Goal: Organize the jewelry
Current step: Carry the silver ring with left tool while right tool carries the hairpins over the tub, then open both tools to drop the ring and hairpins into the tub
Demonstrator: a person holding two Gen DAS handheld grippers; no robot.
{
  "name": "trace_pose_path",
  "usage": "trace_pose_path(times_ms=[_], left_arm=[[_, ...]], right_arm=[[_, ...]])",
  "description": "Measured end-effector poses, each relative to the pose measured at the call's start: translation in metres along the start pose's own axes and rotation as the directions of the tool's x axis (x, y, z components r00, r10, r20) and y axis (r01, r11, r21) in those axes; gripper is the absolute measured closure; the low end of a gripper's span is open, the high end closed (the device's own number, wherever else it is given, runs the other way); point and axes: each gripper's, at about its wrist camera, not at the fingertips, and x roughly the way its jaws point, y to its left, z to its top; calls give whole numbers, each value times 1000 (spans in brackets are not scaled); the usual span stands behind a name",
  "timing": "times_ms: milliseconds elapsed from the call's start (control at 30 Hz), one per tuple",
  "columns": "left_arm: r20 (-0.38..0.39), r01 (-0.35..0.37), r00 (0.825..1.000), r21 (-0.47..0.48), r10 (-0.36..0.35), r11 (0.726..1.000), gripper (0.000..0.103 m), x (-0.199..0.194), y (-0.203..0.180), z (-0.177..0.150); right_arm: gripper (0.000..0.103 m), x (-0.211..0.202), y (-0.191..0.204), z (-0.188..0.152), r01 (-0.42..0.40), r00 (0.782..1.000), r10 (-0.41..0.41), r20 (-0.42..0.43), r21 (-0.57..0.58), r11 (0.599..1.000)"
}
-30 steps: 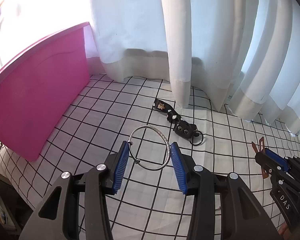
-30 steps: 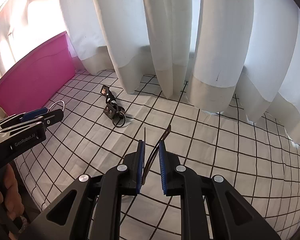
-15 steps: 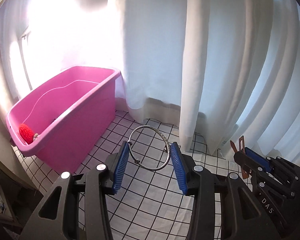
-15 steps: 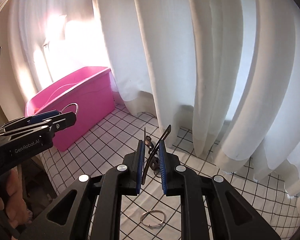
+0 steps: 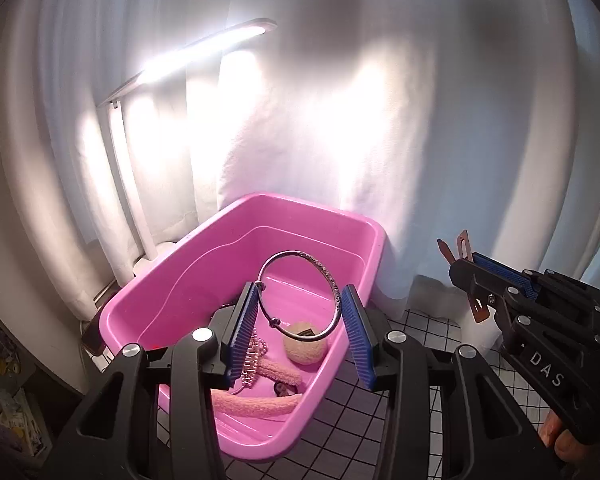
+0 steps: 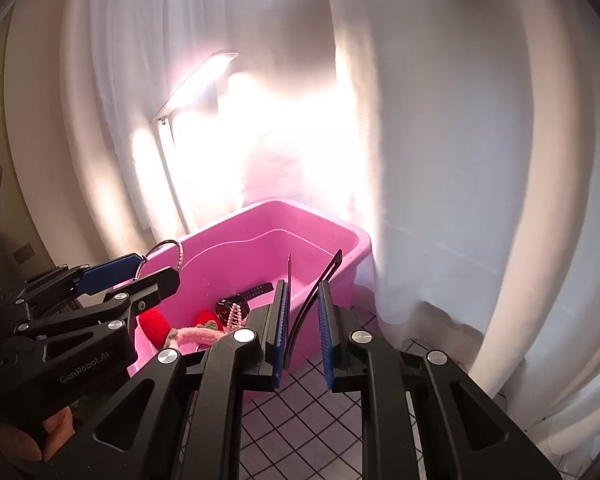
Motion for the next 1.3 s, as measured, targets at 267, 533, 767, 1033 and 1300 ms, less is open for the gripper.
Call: trace_pose_path(times_ms=[267,533,767,1033,1300], left_arm=[[-141,-43,989,-66,33,997,61,76,79,17],[-320,-32,948,-103,-2,994,61,142,98,16],[-511,-65,859,-159,-26,985,61,190,117,7],[-612,-75,789,-181,-53,981,60,214,123,-6],[-638,-67,767,-188,-69,980,59,222,126,-10]], right_arm=[[88,105,32,37,-76,986,75,-149,-3,997],[88,199,26,43,-86,912,101,-396,56,995],[88,265,13,36,-41,794,103,-599,115,992],[88,301,6,24,8,713,87,-696,132,991],[78,304,5,22,39,703,69,-708,134,990]])
